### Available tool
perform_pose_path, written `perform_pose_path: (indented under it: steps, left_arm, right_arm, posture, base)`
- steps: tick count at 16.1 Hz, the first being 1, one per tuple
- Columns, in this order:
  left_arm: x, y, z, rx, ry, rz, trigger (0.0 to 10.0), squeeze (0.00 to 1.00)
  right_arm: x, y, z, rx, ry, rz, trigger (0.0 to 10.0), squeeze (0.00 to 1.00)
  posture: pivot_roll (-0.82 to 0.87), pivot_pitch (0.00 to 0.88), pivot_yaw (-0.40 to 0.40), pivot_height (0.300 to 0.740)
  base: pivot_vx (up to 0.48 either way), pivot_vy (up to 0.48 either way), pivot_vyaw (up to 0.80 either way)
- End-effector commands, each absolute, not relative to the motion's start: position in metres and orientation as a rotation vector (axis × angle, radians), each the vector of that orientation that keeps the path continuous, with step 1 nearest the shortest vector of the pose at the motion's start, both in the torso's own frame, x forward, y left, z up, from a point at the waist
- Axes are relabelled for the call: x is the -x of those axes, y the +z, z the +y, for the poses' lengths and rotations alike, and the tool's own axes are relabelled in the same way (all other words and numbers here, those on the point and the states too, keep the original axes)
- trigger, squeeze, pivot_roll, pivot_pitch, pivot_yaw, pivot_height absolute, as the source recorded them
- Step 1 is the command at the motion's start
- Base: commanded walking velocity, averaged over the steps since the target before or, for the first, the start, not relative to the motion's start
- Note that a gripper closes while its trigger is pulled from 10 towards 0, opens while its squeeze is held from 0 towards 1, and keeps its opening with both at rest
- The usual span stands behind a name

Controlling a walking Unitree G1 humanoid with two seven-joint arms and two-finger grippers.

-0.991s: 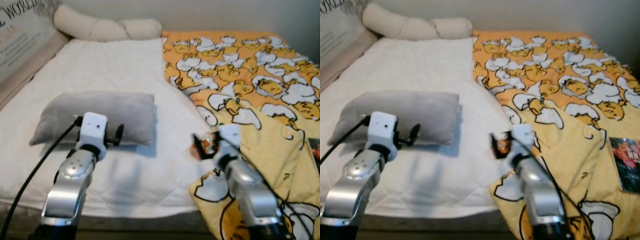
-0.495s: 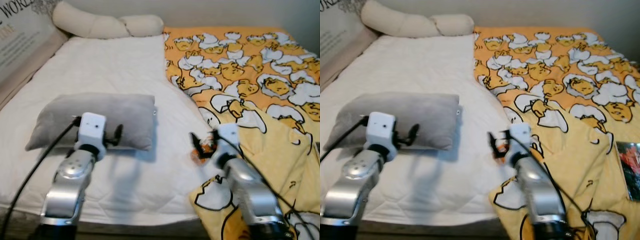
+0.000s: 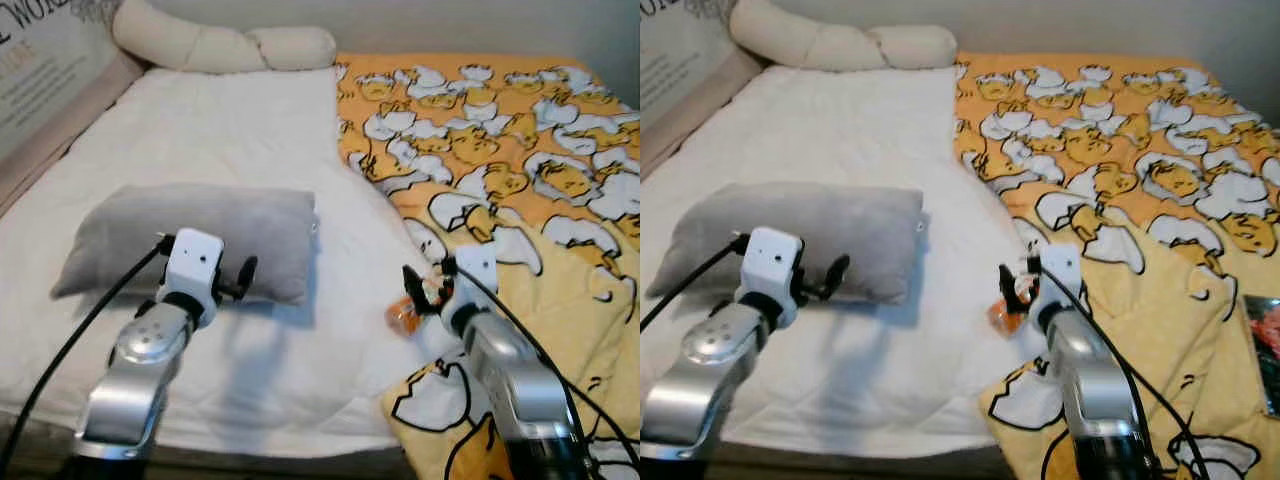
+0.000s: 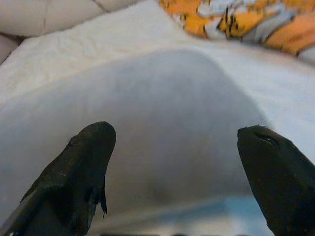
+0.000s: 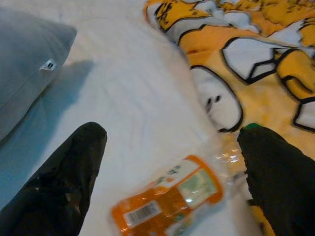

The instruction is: Clean up the room

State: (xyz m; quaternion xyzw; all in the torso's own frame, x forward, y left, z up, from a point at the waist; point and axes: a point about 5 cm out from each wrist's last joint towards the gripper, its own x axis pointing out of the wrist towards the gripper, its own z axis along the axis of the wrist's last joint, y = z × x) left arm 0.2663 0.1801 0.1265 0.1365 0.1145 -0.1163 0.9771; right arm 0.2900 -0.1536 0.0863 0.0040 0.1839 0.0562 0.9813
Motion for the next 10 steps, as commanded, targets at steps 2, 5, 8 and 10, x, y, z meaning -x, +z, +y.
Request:
perform_pose_path:
  steps: [2, 5, 8, 10]
  left_arm:
    - [-0.261, 0.135, 0.173, -0.296, -0.338, 0.220, 10.0, 0.00]
    - [-0.253, 0.141, 0.166, -0.336, -0.501, 0.248, 10.0, 0.00]
    - [-0.246, 0.142, 0.166, -0.382, -0.569, 0.269, 10.0, 0.00]
    - [-0.242, 0.145, 0.168, -0.394, -0.577, 0.280, 10.0, 0.00]
  right_arm:
    - [-0.301, 0.071, -0.151, -0.023, 0.046, 0.493, 10.0, 1.00]
    - [-0.322, 0.061, -0.147, 0.024, 0.000, 0.596, 10.0, 1.00]
    - [-0.344, 0.063, -0.154, 0.062, -0.148, 0.630, 10.0, 1.00]
    - [-0.354, 0.067, -0.157, 0.038, -0.235, 0.626, 10.0, 1.00]
  posture:
    - [-0.10, 0.000, 0.039, 0.740]
    - [-0.09, 0.000, 0.034, 0.740]
    - [-0.07, 0.000, 0.029, 0.740]
    - [-0.06, 0.000, 0.025, 0.740]
  base:
    - [0.000, 0.000, 0.00]
    - [0.000, 0.000, 0.00]
    - [0.000, 0.000, 0.00]
    - [0.000, 0.000, 0.00]
